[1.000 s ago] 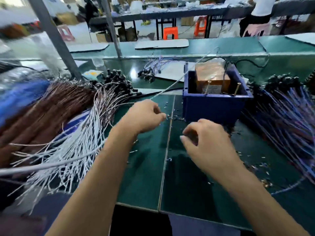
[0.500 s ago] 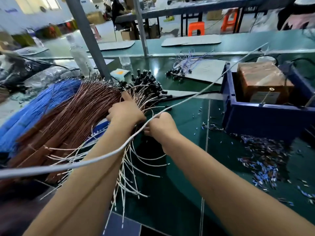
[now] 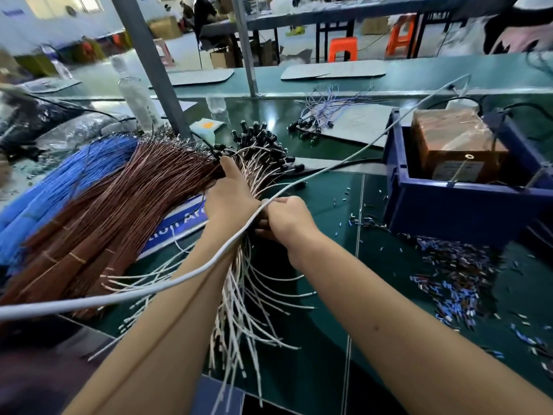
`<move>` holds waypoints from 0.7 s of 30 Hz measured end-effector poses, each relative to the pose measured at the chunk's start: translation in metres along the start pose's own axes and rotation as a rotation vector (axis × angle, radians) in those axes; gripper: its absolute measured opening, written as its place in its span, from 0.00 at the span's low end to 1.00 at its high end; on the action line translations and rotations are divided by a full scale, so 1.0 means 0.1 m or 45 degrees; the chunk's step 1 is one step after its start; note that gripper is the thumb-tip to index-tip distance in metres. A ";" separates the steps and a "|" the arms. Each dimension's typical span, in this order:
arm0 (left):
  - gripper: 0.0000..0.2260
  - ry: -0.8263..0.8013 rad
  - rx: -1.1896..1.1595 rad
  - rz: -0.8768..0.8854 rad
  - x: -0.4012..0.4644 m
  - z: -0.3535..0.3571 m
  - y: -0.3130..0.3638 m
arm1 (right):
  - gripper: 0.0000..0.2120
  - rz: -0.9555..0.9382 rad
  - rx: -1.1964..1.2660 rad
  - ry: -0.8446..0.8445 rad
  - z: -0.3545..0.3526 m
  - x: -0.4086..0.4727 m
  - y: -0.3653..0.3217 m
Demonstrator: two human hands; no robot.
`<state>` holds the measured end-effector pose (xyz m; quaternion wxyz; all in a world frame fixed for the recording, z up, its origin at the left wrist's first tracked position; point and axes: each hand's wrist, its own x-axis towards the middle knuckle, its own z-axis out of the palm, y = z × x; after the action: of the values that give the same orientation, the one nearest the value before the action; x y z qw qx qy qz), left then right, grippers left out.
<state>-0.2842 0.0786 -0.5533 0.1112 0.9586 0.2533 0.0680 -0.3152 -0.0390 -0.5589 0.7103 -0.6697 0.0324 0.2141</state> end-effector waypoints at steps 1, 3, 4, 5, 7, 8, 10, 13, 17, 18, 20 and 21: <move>0.44 0.017 -0.026 0.001 -0.02 0.02 0.04 | 0.11 -0.005 -0.013 0.015 -0.03 -0.02 -0.01; 0.39 0.042 -0.066 -0.005 -0.07 0.04 0.13 | 0.10 -0.021 -0.044 0.031 -0.10 -0.07 -0.02; 0.37 0.059 -0.078 0.012 -0.10 0.06 0.18 | 0.10 -0.029 -0.056 0.038 -0.13 -0.09 -0.01; 0.35 0.086 -0.090 0.052 -0.13 0.08 0.22 | 0.11 -0.040 -0.072 0.049 -0.17 -0.11 -0.01; 0.31 0.138 -0.106 0.171 -0.21 0.11 0.28 | 0.17 -0.071 -0.100 0.073 -0.23 -0.13 0.02; 0.30 0.155 -0.111 0.241 -0.25 0.12 0.30 | 0.18 -0.080 -0.111 0.089 -0.27 -0.14 0.03; 0.27 0.162 -0.133 0.372 -0.32 0.11 0.33 | 0.19 -0.083 -0.109 0.121 -0.31 -0.17 0.04; 0.27 0.127 -0.142 0.440 -0.37 0.05 0.33 | 0.12 -0.095 -0.068 0.131 -0.36 -0.21 0.04; 0.35 -0.013 -0.140 0.334 -0.41 -0.07 0.38 | 0.10 -0.091 0.131 0.189 -0.47 -0.21 -0.02; 0.35 -0.030 -0.105 0.300 -0.39 -0.13 0.40 | 0.10 -0.069 0.246 0.183 -0.51 -0.23 -0.06; 0.32 -0.048 -0.043 0.257 -0.33 -0.27 0.45 | 0.09 -0.011 0.437 0.184 -0.59 -0.27 -0.12; 0.29 -0.062 -0.033 0.254 -0.30 -0.35 0.47 | 0.09 -0.006 0.460 0.202 -0.63 -0.28 -0.14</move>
<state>-0.2941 0.0298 -0.5101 0.1222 0.9789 0.1530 0.0588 -0.3209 -0.1071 -0.5432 0.8146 -0.5464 0.1247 0.1497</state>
